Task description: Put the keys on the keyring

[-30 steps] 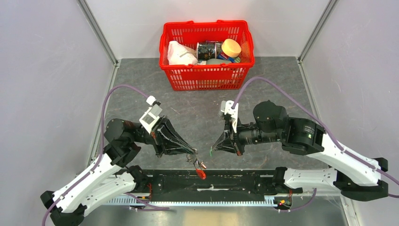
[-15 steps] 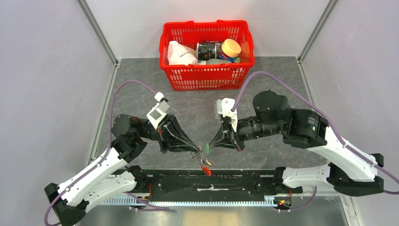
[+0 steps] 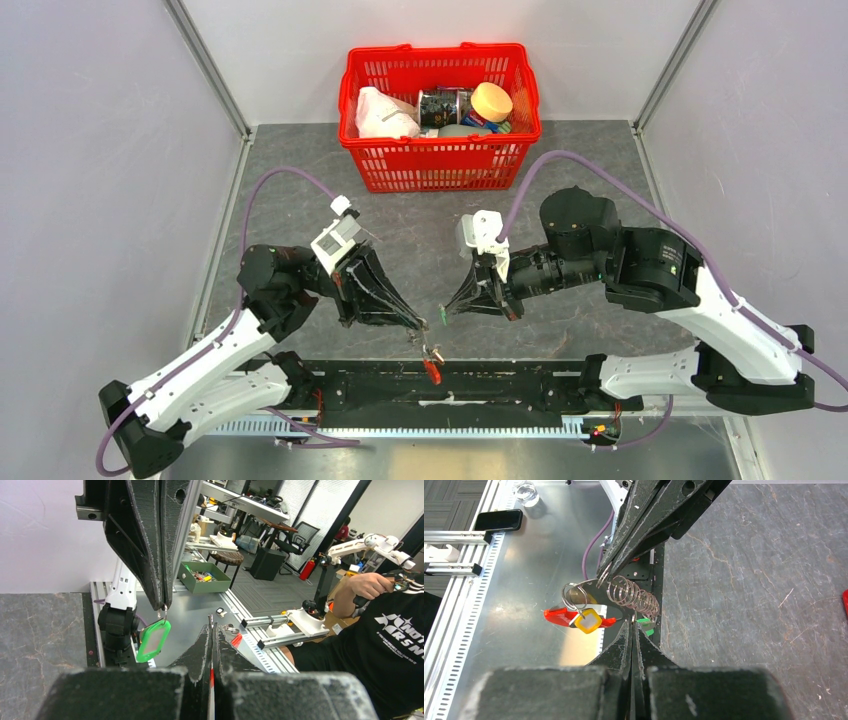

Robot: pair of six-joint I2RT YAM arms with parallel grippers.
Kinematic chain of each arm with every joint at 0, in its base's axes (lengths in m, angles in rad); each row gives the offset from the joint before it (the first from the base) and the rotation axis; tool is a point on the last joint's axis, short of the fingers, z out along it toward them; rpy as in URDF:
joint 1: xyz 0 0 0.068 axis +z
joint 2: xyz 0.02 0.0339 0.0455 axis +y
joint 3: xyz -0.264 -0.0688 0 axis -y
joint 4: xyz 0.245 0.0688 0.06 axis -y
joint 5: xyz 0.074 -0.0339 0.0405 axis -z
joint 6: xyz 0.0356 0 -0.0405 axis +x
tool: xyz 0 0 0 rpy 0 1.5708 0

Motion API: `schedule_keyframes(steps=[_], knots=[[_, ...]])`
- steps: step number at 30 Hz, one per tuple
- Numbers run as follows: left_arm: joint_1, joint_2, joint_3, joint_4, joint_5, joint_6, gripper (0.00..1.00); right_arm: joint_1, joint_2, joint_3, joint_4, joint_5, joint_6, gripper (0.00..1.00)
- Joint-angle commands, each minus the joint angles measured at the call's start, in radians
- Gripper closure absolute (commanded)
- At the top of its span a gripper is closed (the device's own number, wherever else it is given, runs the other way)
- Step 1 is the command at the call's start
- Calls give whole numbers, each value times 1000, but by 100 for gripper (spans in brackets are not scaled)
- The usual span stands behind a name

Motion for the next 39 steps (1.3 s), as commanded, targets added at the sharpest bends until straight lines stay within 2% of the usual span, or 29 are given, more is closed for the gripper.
schedule_keyframes(steps=[1,19,39], knots=[[-12,4,21,97,23,-57,98,-2,2,49,43,-12,-8,100],[-26,26,23,111,30,-55,98,-2,67,107,86,-74,16,100],[-26,31,18,99,16,-41,98,-2,20,57,80,-145,-10,100]])
